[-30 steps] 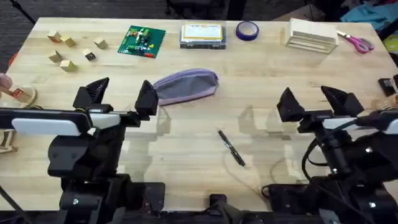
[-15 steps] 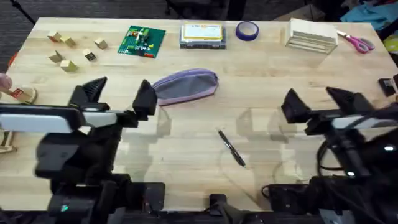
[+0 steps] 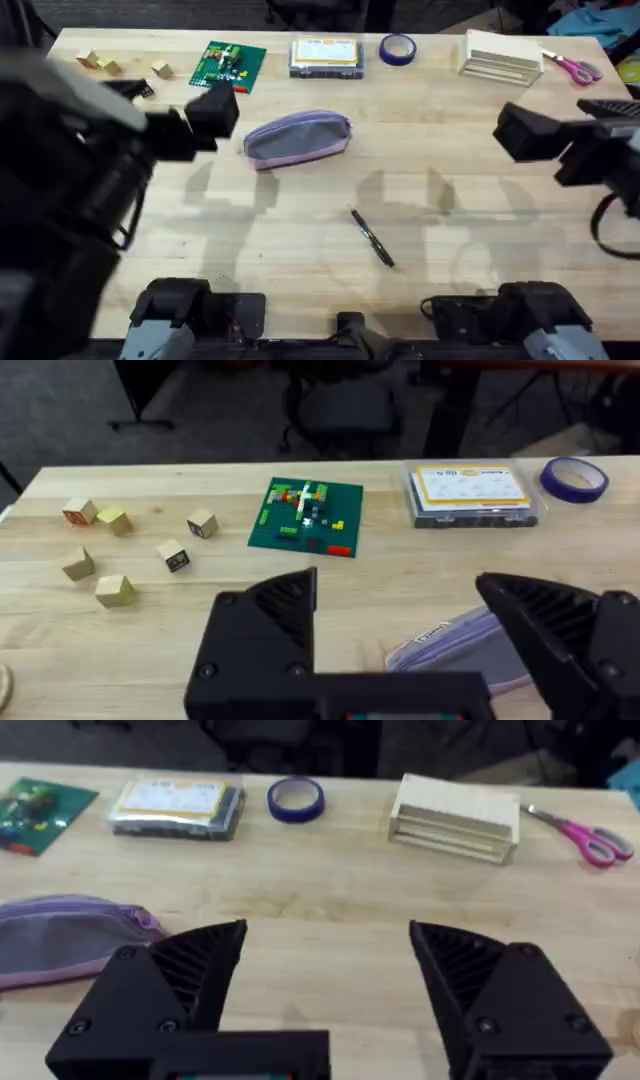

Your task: Unzip the bag, pick up the pens from the table one at a time and place them inside, then zip the bag closed.

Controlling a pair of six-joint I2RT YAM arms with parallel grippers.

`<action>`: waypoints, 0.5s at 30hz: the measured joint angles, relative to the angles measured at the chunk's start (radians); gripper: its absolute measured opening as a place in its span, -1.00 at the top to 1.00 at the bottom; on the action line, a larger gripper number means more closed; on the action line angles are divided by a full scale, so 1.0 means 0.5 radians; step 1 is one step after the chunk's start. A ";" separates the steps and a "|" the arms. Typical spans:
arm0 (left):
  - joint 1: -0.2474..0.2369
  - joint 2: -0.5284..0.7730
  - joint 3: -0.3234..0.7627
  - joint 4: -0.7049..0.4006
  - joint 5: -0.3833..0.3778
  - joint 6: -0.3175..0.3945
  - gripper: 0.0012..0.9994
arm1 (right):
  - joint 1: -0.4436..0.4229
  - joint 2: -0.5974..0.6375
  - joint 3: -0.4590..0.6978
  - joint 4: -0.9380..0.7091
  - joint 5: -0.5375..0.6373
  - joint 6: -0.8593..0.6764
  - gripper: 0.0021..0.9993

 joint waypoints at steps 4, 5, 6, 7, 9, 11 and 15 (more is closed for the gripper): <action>0.000 0.255 0.257 -0.166 0.000 0.000 -0.99 | 0.000 0.222 0.184 -0.133 -0.043 0.000 -1.00; 0.000 0.319 0.316 -0.203 0.000 0.000 -0.99 | 0.000 0.278 0.227 -0.173 -0.056 0.001 -1.00; 0.000 0.378 0.372 -0.236 0.000 0.000 -0.99 | 0.000 0.325 0.260 -0.205 -0.069 0.001 -1.00; 0.000 0.429 0.418 -0.265 0.000 0.000 -0.99 | 0.000 0.381 0.297 -0.239 -0.086 0.002 -1.00; 0.000 0.523 0.497 -0.318 0.000 0.000 -0.99 | 0.000 0.471 0.356 -0.301 -0.102 0.003 -1.00; 0.000 0.605 0.559 -0.357 0.000 -0.001 -0.99 | 0.000 0.552 0.408 -0.360 -0.114 0.004 -1.00; 0.000 0.699 0.619 -0.401 0.000 0.000 -0.99 | 0.000 0.666 0.478 -0.419 -0.130 0.008 -1.00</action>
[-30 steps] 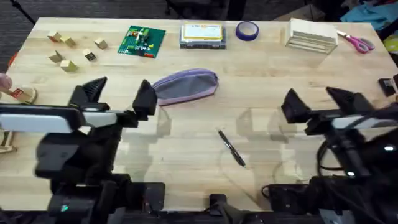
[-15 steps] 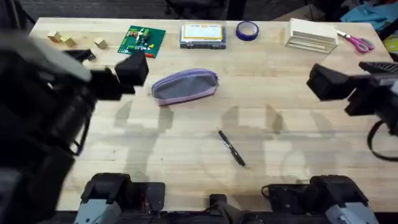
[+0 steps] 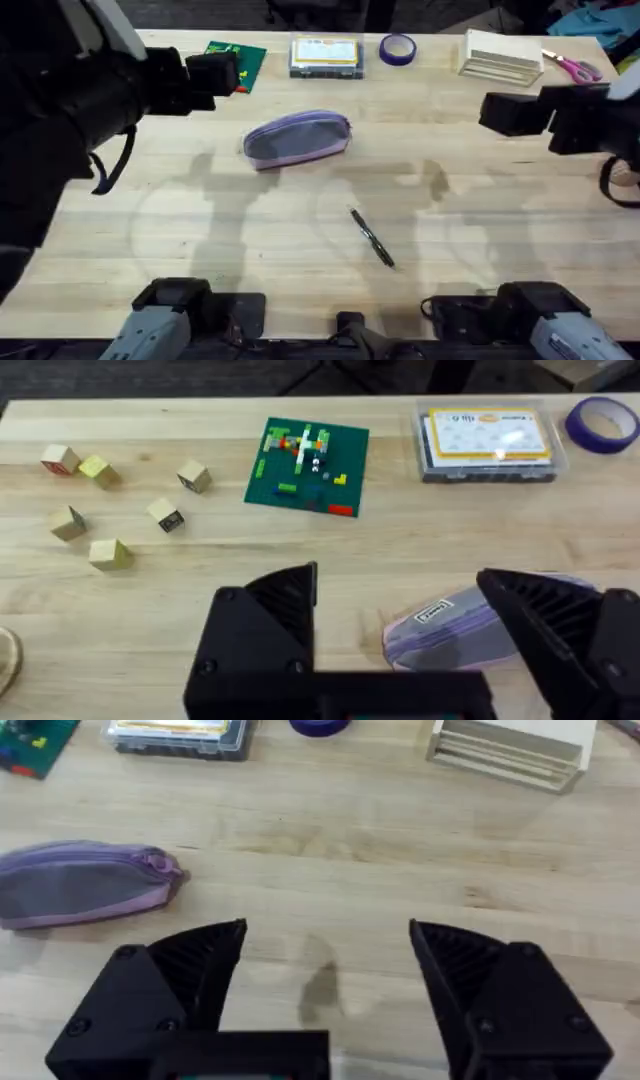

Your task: Unzip the bag, pick up the pens from the table one at a time and place them inside, then zip the bag closed.

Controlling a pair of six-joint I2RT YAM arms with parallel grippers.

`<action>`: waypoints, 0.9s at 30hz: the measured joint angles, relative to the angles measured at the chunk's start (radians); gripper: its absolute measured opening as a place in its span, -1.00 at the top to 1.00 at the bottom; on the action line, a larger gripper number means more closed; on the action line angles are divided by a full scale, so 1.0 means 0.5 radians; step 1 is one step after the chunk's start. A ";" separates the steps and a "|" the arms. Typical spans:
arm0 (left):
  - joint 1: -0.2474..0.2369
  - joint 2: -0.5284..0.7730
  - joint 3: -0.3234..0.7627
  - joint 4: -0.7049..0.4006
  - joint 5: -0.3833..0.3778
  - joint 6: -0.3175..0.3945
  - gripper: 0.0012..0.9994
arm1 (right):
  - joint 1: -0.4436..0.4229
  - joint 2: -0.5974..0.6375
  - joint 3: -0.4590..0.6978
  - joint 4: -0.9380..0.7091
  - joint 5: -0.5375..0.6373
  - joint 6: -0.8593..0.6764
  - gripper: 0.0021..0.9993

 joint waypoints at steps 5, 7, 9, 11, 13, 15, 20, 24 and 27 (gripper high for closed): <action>0.000 0.045 0.004 -0.036 0.007 0.019 -0.99 | 0.000 0.021 0.021 -0.003 -0.001 0.000 -1.00; 0.000 0.063 0.004 -0.072 0.041 0.083 -0.99 | 0.000 0.021 0.026 -0.003 -0.001 0.000 -1.00; 0.000 0.084 0.004 -0.099 0.096 0.190 -0.99 | 0.000 0.021 0.027 -0.003 -0.002 0.000 -1.00; 0.000 0.104 0.004 -0.134 0.150 0.338 -0.99 | 0.000 0.021 0.027 -0.003 -0.001 0.000 -1.00; 0.000 0.127 0.004 -0.175 0.190 0.525 -0.99 | 0.000 0.020 0.027 -0.003 -0.001 0.000 -1.00; 0.000 0.144 0.005 -0.223 0.225 0.727 -0.99 | 0.000 0.021 0.027 -0.003 -0.001 0.000 -1.00; 0.000 0.252 0.006 -0.298 0.301 1.355 -0.99 | 0.000 0.020 0.027 -0.003 -0.001 0.000 -1.00; 0.006 0.336 0.006 -0.297 0.362 1.625 -0.99 | 0.000 0.021 0.027 -0.003 -0.001 0.000 -1.00; 0.062 0.411 0.006 -0.297 0.471 1.784 -0.99 | 0.000 0.020 0.027 -0.003 -0.001 0.000 -1.00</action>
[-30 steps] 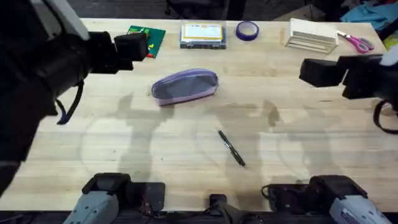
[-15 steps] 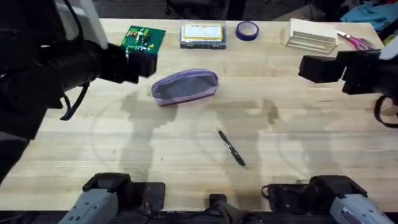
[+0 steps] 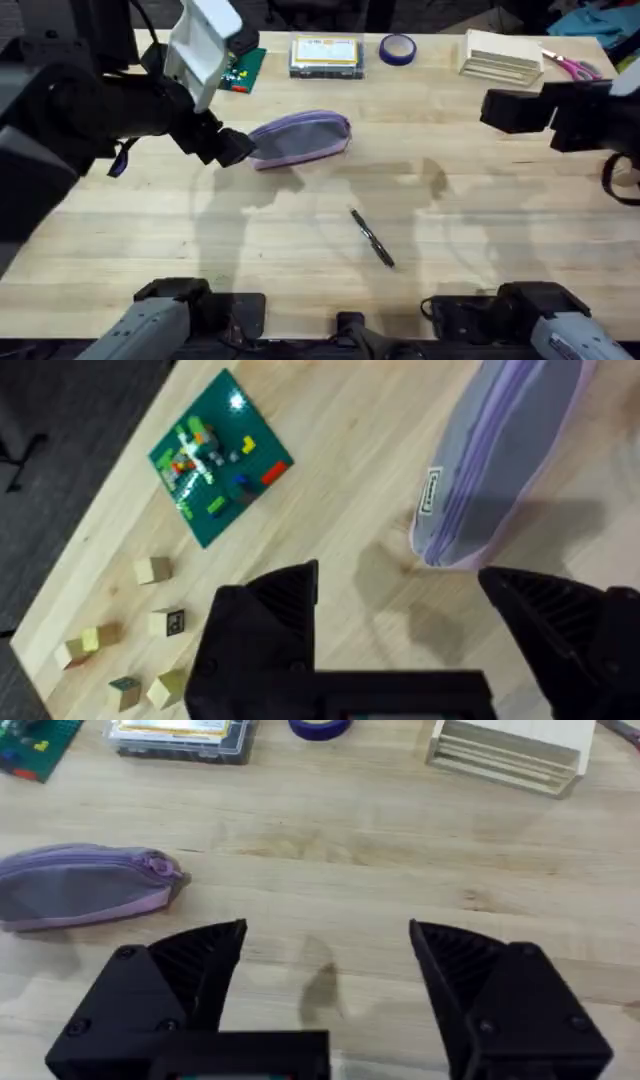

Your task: Unzip the bag, pick up the pens from the table one at a time and place them inside, then zip the bag closed.

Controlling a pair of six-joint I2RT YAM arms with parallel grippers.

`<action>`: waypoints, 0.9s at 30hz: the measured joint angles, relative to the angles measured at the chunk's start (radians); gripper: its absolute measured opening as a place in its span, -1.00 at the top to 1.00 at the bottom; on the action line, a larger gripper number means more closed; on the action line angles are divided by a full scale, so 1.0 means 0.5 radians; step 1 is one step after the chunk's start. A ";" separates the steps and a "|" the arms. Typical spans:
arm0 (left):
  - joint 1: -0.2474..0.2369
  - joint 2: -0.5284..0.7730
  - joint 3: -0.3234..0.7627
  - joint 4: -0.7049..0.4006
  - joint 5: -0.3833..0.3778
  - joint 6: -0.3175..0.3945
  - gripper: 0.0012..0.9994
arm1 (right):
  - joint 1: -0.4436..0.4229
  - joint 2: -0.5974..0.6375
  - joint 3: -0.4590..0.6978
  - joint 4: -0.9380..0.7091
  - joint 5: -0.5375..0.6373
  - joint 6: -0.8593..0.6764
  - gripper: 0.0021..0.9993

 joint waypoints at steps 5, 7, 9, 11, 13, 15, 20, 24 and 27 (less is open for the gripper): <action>0.297 0.151 0.000 0.000 0.357 0.245 -0.99 | 0.000 0.000 0.000 0.000 0.000 0.000 -1.00; 0.375 0.181 0.000 0.000 0.473 0.306 -0.99 | 0.000 0.000 0.001 0.000 0.000 0.000 -1.00; 0.440 0.213 0.000 0.001 0.594 0.358 -0.99 | 0.000 0.000 0.001 0.000 0.000 0.000 -1.00; 0.486 0.253 0.000 0.001 0.718 0.407 -0.99 | 0.000 0.000 0.001 0.000 0.000 0.000 -1.00; 0.518 0.303 0.000 0.002 0.822 0.450 -0.99 | 0.000 0.000 0.001 0.000 0.000 0.000 -1.00; 0.542 0.365 0.000 0.002 0.907 0.481 -0.99 | 0.000 0.001 0.001 0.000 -0.001 0.000 -1.00; 0.557 0.544 0.000 0.028 1.019 0.532 -0.99 | 0.000 0.000 0.001 0.000 0.000 0.000 -1.00; 0.557 0.625 0.000 0.030 1.055 0.545 -0.99 | 0.000 0.000 0.001 0.000 0.000 -0.001 -1.00; 0.557 0.649 0.000 0.031 1.080 0.548 -0.99 | 0.000 0.000 0.001 0.000 0.000 0.000 -1.00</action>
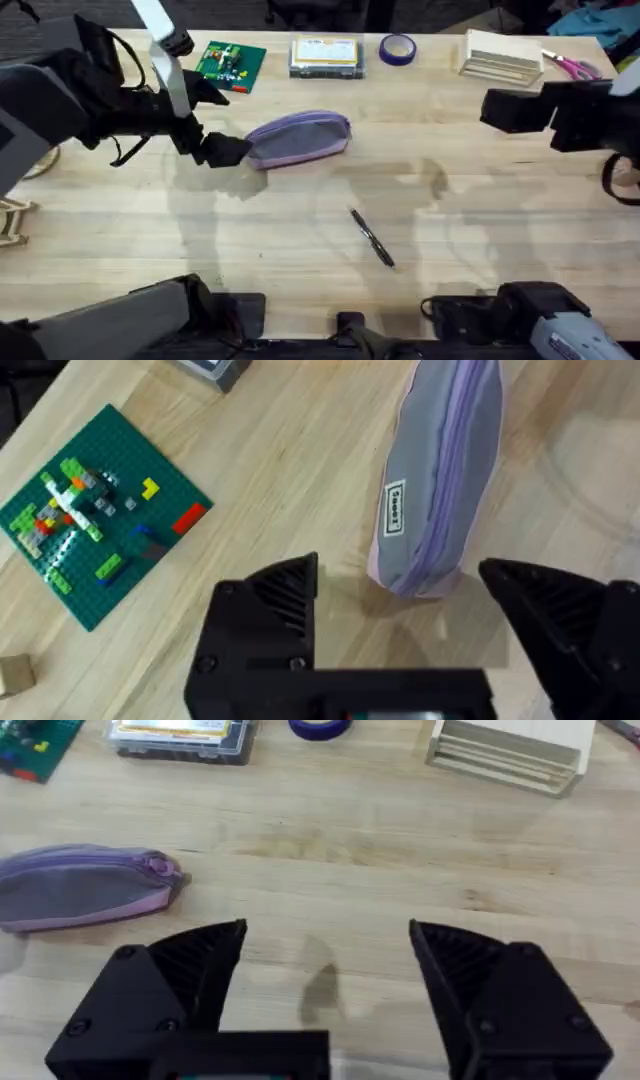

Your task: Unzip the bag, pick up the pens from the table one at a time and place them inside, then zip the bag closed.

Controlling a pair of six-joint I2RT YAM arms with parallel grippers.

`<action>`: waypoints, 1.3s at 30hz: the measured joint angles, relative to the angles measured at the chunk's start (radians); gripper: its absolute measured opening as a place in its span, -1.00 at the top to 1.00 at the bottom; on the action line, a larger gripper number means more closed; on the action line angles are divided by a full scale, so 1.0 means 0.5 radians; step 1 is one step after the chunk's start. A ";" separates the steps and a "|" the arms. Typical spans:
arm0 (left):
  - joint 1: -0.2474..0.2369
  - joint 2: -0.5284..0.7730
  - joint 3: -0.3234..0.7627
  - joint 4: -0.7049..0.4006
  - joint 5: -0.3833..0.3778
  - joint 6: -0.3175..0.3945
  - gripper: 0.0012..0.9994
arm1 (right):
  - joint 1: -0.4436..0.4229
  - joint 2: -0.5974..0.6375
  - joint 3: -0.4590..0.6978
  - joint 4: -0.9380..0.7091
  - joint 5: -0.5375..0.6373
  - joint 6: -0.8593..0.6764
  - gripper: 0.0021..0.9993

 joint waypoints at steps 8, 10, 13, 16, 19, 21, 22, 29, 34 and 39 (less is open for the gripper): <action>0.000 0.066 0.002 0.001 0.013 0.004 -0.99 | 0.000 0.001 0.000 0.005 -0.001 -0.001 -1.00; 0.000 0.115 0.004 0.015 0.013 0.004 -0.99 | 0.000 0.000 0.000 0.006 0.000 -0.001 -1.00; -0.029 0.250 0.004 0.064 0.011 0.004 -0.99 | 0.000 0.000 0.000 0.015 0.000 -0.001 -1.00; -0.074 0.290 0.004 0.105 0.012 0.003 -0.96 | 0.000 0.000 0.000 0.015 -0.001 0.000 -1.00; -0.127 0.313 0.005 0.149 0.012 0.003 -0.79 | 0.000 0.000 0.000 0.015 0.000 -0.001 -1.00; -0.154 0.330 0.005 0.158 0.013 0.004 -0.72 | 0.000 0.000 0.000 0.016 0.000 -0.001 -1.00; -0.164 0.341 0.005 0.158 0.013 0.003 -0.66 | 0.000 0.001 0.000 0.015 0.000 -0.001 -1.00; -0.184 0.372 0.005 0.143 0.030 0.005 0.82 | 0.000 0.000 0.000 0.016 0.000 -0.001 -1.00; -0.185 0.374 0.005 0.152 0.022 0.005 0.91 | 0.000 0.000 0.000 0.016 -0.001 0.000 -1.00; -0.185 0.375 0.005 0.152 0.021 0.005 0.92 | 0.000 0.013 0.002 0.106 -0.011 0.085 -1.00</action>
